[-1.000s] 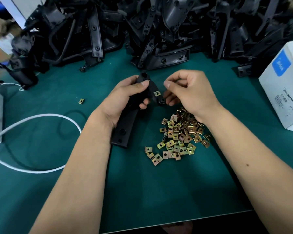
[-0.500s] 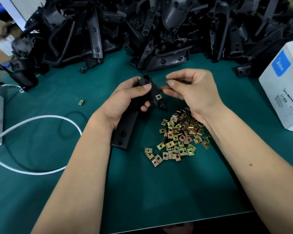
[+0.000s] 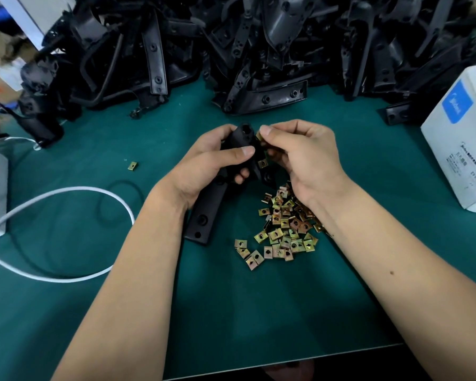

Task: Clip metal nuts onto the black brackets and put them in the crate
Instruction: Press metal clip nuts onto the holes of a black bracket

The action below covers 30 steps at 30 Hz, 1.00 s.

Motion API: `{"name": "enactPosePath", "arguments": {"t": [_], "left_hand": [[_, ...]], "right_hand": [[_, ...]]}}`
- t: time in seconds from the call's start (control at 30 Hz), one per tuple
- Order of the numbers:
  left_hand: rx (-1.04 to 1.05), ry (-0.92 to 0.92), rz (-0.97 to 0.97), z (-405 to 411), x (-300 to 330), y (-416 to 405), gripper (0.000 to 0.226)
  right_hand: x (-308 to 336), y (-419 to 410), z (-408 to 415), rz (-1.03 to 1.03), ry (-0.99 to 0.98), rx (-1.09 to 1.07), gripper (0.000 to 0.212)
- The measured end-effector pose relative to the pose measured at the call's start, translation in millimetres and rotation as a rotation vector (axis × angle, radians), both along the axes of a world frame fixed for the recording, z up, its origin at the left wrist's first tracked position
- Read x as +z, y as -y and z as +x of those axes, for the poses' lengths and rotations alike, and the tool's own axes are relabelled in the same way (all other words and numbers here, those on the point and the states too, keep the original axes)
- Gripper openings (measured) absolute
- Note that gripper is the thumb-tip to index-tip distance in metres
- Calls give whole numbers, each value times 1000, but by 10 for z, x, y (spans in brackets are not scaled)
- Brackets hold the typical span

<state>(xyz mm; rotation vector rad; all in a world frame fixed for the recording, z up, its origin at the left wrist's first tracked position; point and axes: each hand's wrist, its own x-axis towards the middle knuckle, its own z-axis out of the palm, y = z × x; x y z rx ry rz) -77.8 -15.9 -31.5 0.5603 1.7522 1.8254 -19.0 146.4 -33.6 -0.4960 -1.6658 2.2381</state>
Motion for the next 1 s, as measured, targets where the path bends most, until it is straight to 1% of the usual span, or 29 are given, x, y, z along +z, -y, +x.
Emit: {"name": "enactPosePath", "arguments": {"t": [0.27, 0.37, 0.5, 0.67, 0.8, 0.87, 0.93, 1.0], "left_hand": [[-4, -8, -3, 21, 17, -15, 35], [-10, -9, 8, 33, 26, -21, 32], [-50, -11, 47, 79, 29, -83, 21], [-56, -21, 50, 77, 9, -136, 19], [-38, -84, 42, 73, -12, -151, 19], [-27, -87, 49, 63, -25, -153, 19], [-41, -48, 64, 52, -26, -134, 21], [-80, 11, 88, 44, -16, -111, 26]], "right_hand": [[29, 27, 21, -60, 24, -1, 14], [67, 30, 50, -139, 17, 16, 11], [105, 59, 117, -279, 18, 88, 11], [113, 42, 111, -220, 56, 22, 11], [109, 80, 104, -196, 78, 10, 10], [106, 80, 91, -174, 82, 4, 10], [100, 19, 65, -110, 72, 44, 7], [111, -86, 47, -14, 86, 150, 8]]}}
